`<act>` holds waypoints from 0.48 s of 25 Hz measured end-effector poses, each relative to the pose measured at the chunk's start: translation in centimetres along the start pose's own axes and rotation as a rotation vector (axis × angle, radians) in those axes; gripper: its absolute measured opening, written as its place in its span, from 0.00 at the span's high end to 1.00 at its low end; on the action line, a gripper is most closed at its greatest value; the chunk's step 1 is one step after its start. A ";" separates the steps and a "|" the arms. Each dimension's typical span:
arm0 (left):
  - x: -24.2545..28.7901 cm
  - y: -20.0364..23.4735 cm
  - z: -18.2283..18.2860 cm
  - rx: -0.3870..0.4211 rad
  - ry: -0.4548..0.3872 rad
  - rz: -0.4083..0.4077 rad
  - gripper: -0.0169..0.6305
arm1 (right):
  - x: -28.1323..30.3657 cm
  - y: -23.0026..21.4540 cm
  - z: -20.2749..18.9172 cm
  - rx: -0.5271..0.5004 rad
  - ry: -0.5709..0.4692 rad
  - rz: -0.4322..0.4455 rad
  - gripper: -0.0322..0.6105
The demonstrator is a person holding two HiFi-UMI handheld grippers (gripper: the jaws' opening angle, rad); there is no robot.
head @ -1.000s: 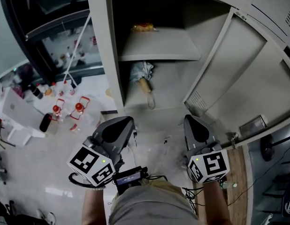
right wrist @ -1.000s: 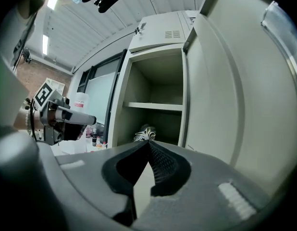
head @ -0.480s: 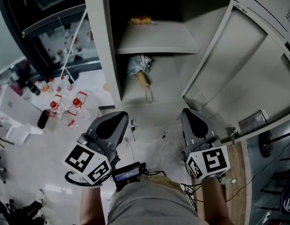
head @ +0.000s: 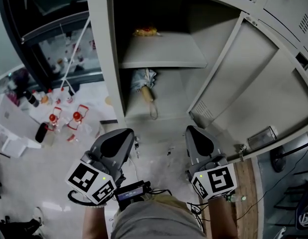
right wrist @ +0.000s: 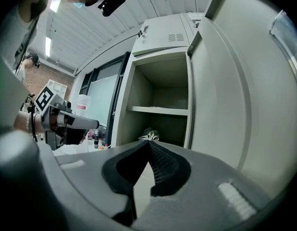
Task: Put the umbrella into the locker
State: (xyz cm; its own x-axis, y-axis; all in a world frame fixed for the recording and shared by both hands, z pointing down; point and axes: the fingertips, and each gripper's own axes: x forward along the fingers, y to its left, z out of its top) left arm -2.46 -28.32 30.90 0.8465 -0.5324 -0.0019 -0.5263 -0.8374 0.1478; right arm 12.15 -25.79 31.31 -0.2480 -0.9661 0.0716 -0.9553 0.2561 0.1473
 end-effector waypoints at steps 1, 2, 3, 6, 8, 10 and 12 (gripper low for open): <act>0.0 0.0 0.0 0.003 0.000 -0.001 0.95 | 0.0 0.0 0.1 0.000 -0.003 -0.001 0.95; 0.1 -0.1 0.1 0.006 0.000 -0.001 0.95 | 0.0 -0.1 0.2 -0.001 -0.005 -0.002 0.95; 0.1 -0.1 0.1 0.007 0.000 -0.002 0.95 | -0.1 0.0 0.3 -0.001 -0.006 -0.002 0.95; 0.1 -0.3 0.0 0.013 0.004 -0.003 0.95 | -0.1 0.2 0.4 -0.014 -0.005 0.008 0.95; 0.1 -0.4 0.0 0.023 0.010 -0.002 0.95 | 0.0 0.4 0.5 -0.029 -0.002 0.015 0.95; 0.1 -0.5 0.0 0.026 0.011 0.000 0.95 | 0.1 0.6 0.5 -0.035 -0.001 0.022 0.95; -0.1 -0.5 0.0 0.023 0.010 0.003 0.95 | 0.2 0.9 0.6 -0.034 -0.003 0.029 0.95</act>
State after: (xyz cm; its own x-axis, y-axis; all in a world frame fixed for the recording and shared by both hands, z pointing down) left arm -2.27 -27.88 30.83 0.8458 -0.5335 0.0088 -0.5302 -0.8386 0.1252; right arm 11.17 -25.74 30.86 -0.2760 -0.9584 0.0730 -0.9418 0.2849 0.1787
